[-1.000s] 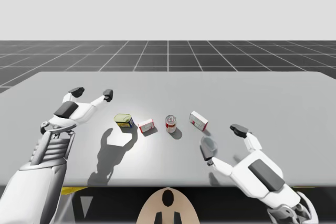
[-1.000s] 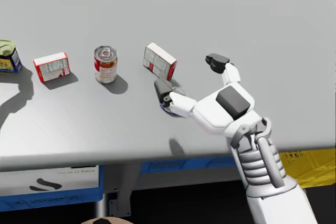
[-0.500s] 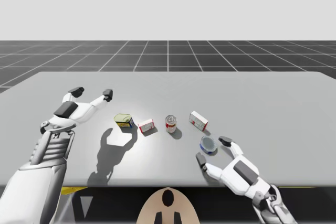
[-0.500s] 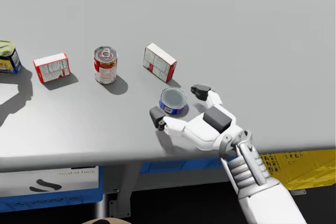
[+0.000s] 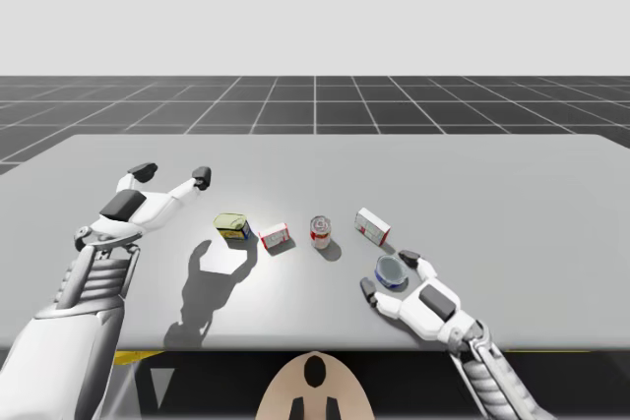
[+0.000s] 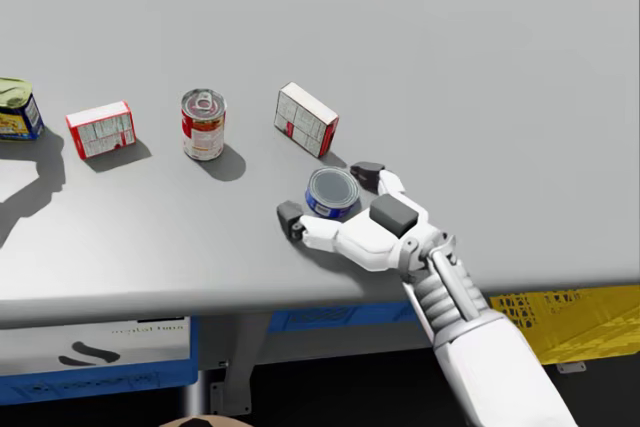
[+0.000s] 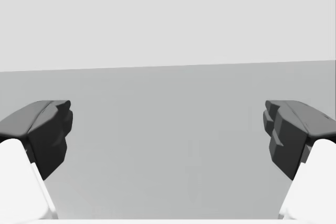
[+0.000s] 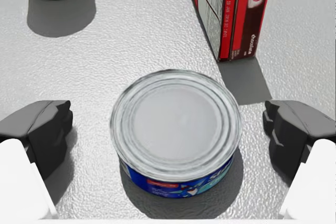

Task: Grasp the tuna can and hold it up.

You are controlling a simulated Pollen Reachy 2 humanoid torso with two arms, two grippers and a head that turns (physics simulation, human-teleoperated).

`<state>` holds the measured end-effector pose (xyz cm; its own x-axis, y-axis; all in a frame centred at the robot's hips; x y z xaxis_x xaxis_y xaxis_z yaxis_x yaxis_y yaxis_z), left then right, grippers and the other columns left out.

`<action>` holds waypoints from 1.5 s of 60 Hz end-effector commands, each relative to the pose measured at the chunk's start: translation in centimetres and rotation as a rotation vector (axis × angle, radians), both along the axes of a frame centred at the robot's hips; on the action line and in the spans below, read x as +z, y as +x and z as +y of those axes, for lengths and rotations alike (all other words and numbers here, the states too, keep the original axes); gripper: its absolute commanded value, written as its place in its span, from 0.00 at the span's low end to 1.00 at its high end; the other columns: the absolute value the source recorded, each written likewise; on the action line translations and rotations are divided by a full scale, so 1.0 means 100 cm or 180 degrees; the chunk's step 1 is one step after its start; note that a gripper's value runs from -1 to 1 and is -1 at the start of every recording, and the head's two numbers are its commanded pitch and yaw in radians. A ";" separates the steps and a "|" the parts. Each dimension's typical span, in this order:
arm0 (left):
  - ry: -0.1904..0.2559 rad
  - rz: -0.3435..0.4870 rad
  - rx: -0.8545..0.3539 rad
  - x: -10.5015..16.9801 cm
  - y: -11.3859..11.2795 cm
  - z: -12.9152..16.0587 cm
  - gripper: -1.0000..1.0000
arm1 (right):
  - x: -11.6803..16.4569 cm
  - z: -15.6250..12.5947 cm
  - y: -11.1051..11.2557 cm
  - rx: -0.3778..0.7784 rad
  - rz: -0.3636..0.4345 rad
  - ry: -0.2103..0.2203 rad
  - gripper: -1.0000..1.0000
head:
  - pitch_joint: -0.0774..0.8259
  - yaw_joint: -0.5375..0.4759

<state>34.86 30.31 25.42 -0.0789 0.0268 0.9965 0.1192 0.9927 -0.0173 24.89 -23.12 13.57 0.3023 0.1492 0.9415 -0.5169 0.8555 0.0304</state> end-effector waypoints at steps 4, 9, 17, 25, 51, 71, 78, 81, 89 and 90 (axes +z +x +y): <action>-0.0003 -0.0002 -0.0002 0.000 0.000 0.000 0.00 | -0.007 0.004 0.004 0.0037 0.0003 -0.0071 0.00 | 0.95 0.27; 0.0003 0.0000 0.0000 0.000 0.000 0.000 0.00 | -0.011 0.004 0.001 -0.0108 -0.0174 -0.0019 0.49 | 0.95 0.27; 0.0002 0.0001 -0.0003 0.000 0.000 0.000 0.00 | -0.013 0.002 0.000 -0.0009 -0.0091 -0.0013 1.00 | 0.94 0.27; 0.0004 0.0003 -0.0005 0.000 0.000 0.000 0.00 | -0.015 0.001 0.000 0.0022 -0.0078 -0.0027 1.00 | 0.88 0.26; -0.0001 0.0016 -0.0014 -0.001 -0.002 -0.001 0.00 | -0.016 0.001 -0.001 0.0030 -0.0086 -0.0047 1.00 | 0.50 0.22; -0.0006 0.0013 -0.0011 0.000 -0.001 0.000 0.00 | 0.028 -0.002 -0.003 -0.0010 -0.0301 0.0013 1.00 | 0.44 0.21; -0.0019 0.0005 -0.0005 0.001 -0.001 0.001 0.00 | 0.063 0.001 -0.006 0.0018 -0.0496 0.0042 1.00 | 0.43 0.21; -0.0026 0.0000 -0.0004 0.002 -0.002 0.001 0.00 | 0.079 0.001 -0.007 0.0009 -0.0616 0.0042 1.00 | 0.43 0.21; -0.0031 -0.0006 -0.0005 0.002 -0.002 0.002 0.00 | 0.129 0.002 -0.012 -0.0054 -0.0996 0.0145 1.00 | 0.42 0.21; -0.0031 -0.0009 -0.0005 0.002 -0.002 0.002 0.00 | 0.138 0.002 -0.013 -0.0055 -0.1064 0.0170 1.00 | 0.41 0.21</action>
